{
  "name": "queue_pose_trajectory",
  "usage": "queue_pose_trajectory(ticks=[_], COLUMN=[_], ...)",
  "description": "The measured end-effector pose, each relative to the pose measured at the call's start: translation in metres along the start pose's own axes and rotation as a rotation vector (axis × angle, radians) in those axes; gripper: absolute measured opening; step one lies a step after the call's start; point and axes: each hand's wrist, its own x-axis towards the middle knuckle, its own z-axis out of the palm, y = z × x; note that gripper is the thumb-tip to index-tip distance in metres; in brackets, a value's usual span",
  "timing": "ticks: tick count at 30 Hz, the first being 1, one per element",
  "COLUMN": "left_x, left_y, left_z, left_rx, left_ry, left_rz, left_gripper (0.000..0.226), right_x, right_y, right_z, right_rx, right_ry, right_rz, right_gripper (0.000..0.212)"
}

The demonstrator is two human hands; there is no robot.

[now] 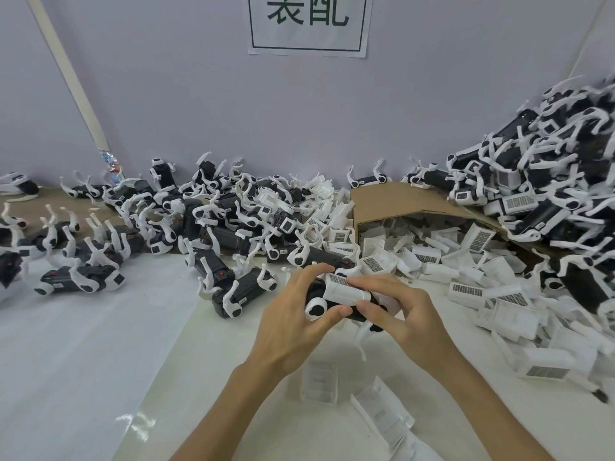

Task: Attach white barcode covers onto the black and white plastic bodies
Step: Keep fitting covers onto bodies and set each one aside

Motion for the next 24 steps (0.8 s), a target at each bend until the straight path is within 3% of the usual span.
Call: queue_pose_trajectory(ticks=[8,12,15,17,19,22,24], left_x=[0.001,0.0,0.001,0.003,0.004,0.003,0.003], left_y=[0.002,0.001,0.002,0.002,-0.001,-0.008,-0.011], left_z=[0.001,0.007,0.009,0.007,0.007,0.009,0.012], left_rx=[-0.034,0.073,0.167,0.223,0.278,0.348,0.414], left_ry=[0.066,0.167,0.34,0.446,0.53,0.581,0.551], left_rz=[0.032,0.106,0.225,0.29,0.334,0.407,0.5], left_gripper=[0.06,0.053,0.05,0.05,0.05,0.054,0.06], right_x=[-0.001,0.0,0.002,0.004,0.005,0.003,0.001], right_y=[-0.002,-0.006,-0.006,-0.005,-0.005,-0.01,-0.01], right_z=[-0.001,0.002,0.008,0.004,-0.003,0.003,0.017], right_rx=[0.025,-0.011,0.06,0.238,0.426,0.614,0.673], right_ry=[0.014,0.048,0.301,0.432,0.294,-0.129,-0.203], right_rz=[0.032,0.034,0.047,0.126,0.238,0.371,0.415], right_gripper=[0.03,0.03,0.02,0.007,0.025,0.044,0.049])
